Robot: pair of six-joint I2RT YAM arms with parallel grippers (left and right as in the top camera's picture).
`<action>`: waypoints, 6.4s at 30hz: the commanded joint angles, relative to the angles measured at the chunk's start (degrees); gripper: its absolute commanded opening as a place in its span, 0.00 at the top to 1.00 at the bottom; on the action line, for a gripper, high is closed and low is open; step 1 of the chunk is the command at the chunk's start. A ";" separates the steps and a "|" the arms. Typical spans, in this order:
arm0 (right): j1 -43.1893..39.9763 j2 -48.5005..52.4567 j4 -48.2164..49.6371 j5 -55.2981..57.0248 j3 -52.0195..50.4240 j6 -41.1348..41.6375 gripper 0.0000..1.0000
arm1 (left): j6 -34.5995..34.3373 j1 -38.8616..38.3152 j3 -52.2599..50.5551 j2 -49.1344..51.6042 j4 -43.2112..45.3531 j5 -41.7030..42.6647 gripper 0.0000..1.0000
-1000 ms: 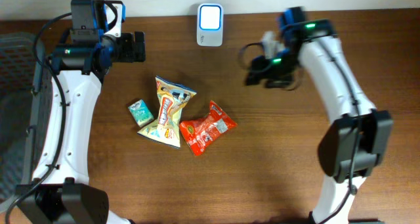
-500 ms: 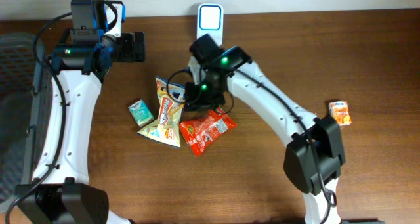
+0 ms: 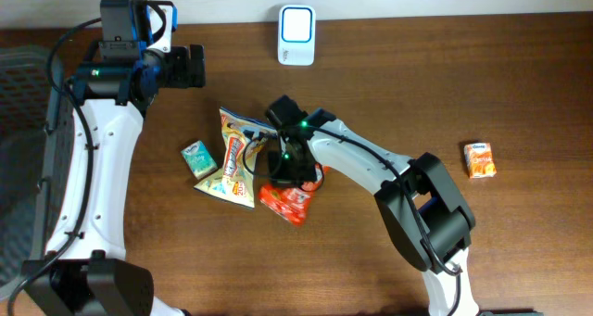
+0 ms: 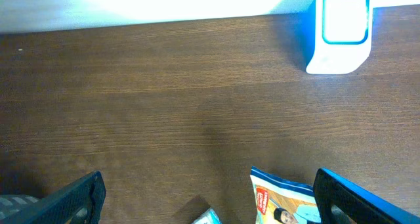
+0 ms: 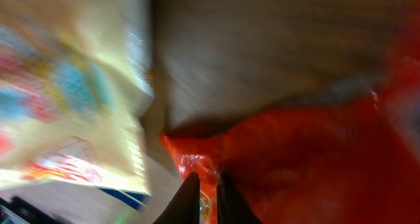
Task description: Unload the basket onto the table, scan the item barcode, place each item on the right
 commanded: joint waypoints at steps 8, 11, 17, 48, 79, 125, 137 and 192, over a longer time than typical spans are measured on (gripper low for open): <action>-14.93 0.28 -20.44 -2.62 9.42 -25.14 0.72 | 0.90 0.35 0.13 0.31 0.07 -0.39 0.01; -19.19 0.20 -29.27 -1.95 17.73 -29.55 0.59 | 0.90 0.35 0.13 0.31 0.07 -0.39 0.01; -24.39 0.24 -34.51 6.54 22.95 -24.70 0.52 | 0.90 0.35 0.13 0.31 0.07 -0.39 0.01; -22.51 0.24 -8.28 -10.95 6.27 -39.54 0.32 | 0.90 0.35 0.13 0.31 0.07 -0.39 0.01; -27.47 -28.39 13.00 -1.86 -34.36 13.60 0.01 | 0.90 0.35 0.13 0.31 0.07 -0.39 0.01; -25.00 -3.04 41.13 -30.53 -28.76 -9.94 0.17 | 0.90 0.35 0.13 0.31 0.07 -0.39 0.01; -14.97 1.66 48.89 -19.10 -28.76 9.73 0.23 | 0.90 0.35 0.13 0.31 0.07 -0.39 0.01; -44.17 -30.62 28.72 -45.81 -2.67 -1.73 0.96 | 0.90 0.35 0.13 0.28 0.07 -0.39 0.01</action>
